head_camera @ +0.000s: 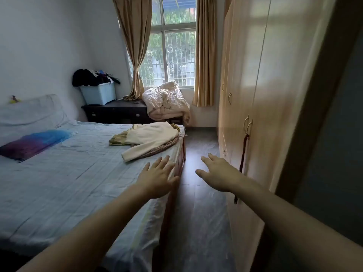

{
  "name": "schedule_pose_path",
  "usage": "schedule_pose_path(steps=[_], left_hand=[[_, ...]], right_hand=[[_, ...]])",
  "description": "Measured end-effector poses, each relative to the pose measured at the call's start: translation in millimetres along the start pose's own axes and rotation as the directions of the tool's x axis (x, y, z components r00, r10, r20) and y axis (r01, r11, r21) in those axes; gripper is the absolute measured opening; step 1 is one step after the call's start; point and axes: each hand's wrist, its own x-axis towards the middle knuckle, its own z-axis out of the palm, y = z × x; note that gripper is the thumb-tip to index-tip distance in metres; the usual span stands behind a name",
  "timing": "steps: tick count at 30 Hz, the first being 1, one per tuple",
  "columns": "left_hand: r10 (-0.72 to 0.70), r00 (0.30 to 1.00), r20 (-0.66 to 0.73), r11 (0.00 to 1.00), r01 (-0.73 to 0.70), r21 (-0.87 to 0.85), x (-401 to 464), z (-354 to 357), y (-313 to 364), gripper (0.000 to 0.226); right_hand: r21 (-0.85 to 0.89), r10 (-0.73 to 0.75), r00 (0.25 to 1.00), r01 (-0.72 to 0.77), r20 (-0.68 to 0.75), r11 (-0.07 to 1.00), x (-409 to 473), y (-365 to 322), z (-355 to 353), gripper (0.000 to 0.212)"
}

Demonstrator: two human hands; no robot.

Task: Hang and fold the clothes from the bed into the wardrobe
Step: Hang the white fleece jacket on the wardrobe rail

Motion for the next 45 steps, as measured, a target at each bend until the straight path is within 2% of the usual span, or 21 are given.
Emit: schedule_pose_path(steps=[3,8,13,16,21,28,37,40,45], left_hand=[[-0.001,1.0,0.004,1.0,0.001,0.024,32,-1,-24,0.063],[0.012,1.0,0.008,0.998,-0.012,0.068,95,-15,-68,0.062],[0.02,1.0,-0.023,0.997,-0.019,0.069,165,-20,-118,0.063],[0.016,0.999,0.034,0.996,-0.018,0.086,207,-12,-144,0.064],[0.034,0.999,0.039,0.995,-0.037,0.089,253,-7,-164,0.066],[0.053,0.998,0.044,0.995,-0.056,0.078,337,2,-174,0.064],[0.02,0.999,0.031,0.999,-0.021,0.034,492,-3,-175,0.062],[0.001,1.0,-0.011,1.0,-0.001,0.016,547,-3,-171,0.063],[-0.01,1.0,-0.01,1.0,0.01,0.019,611,3,-164,0.062]], right_hand=[[-0.014,0.0,1.0,0.0,-0.02,1.0,37,-6,1,0.065],[0.044,0.026,0.999,-0.028,0.048,0.999,112,-15,1,0.064],[0.066,0.033,0.999,-0.036,0.039,0.997,191,-20,6,0.061],[0.04,0.069,0.995,-0.072,0.072,0.997,237,-16,16,0.065],[0.006,0.103,0.994,-0.103,0.029,0.995,284,-4,19,0.066],[-0.061,0.104,0.994,-0.101,0.039,0.993,372,26,27,0.069],[-0.047,0.078,0.997,-0.078,0.001,0.996,519,89,-11,0.07],[-0.065,0.065,0.998,-0.066,-0.026,0.996,569,113,-20,0.07],[-0.085,0.064,0.998,-0.063,0.005,0.994,639,145,-32,0.071]])
